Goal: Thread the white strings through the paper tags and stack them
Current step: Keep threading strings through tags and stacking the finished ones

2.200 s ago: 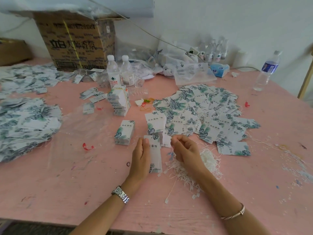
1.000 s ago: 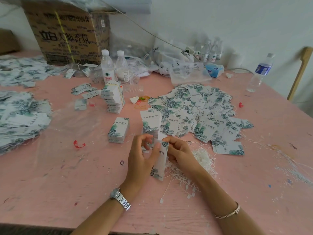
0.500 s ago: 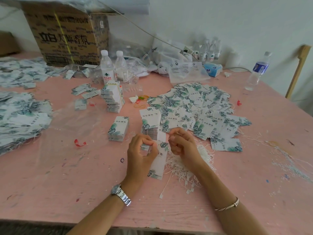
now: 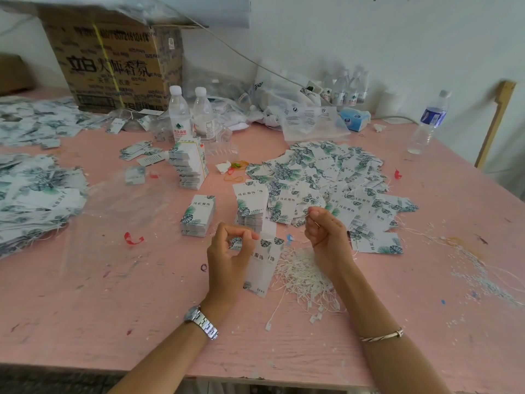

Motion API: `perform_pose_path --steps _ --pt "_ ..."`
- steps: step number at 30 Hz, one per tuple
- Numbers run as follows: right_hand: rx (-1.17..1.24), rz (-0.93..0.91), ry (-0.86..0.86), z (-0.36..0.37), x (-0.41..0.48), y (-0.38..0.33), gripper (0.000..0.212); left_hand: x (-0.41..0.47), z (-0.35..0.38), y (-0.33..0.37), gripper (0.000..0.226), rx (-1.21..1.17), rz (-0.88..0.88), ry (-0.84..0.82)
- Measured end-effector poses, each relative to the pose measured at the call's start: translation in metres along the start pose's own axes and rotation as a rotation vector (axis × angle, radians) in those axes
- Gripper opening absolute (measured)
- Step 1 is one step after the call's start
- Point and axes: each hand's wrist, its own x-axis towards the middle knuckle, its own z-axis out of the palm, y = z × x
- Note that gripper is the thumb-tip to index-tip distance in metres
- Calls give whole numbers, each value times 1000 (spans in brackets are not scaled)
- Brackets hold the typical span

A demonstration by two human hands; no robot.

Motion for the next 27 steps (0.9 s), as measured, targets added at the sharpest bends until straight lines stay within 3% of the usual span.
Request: perform_pose_path --steps 5,12,22,27 --pt "-58 5 -136 -1 0 6 21 1 4 0 2 30 -21 -28" --pt "-208 119 -359 4 -4 21 26 2 2 -1 15 26 -5 -111" --pt "-263 51 -384 11 -10 25 9 3 4 2 12 -1 -96 -84" --pt "-290 17 -364 14 -12 26 12 4 4 -2 6 30 -113 -102"
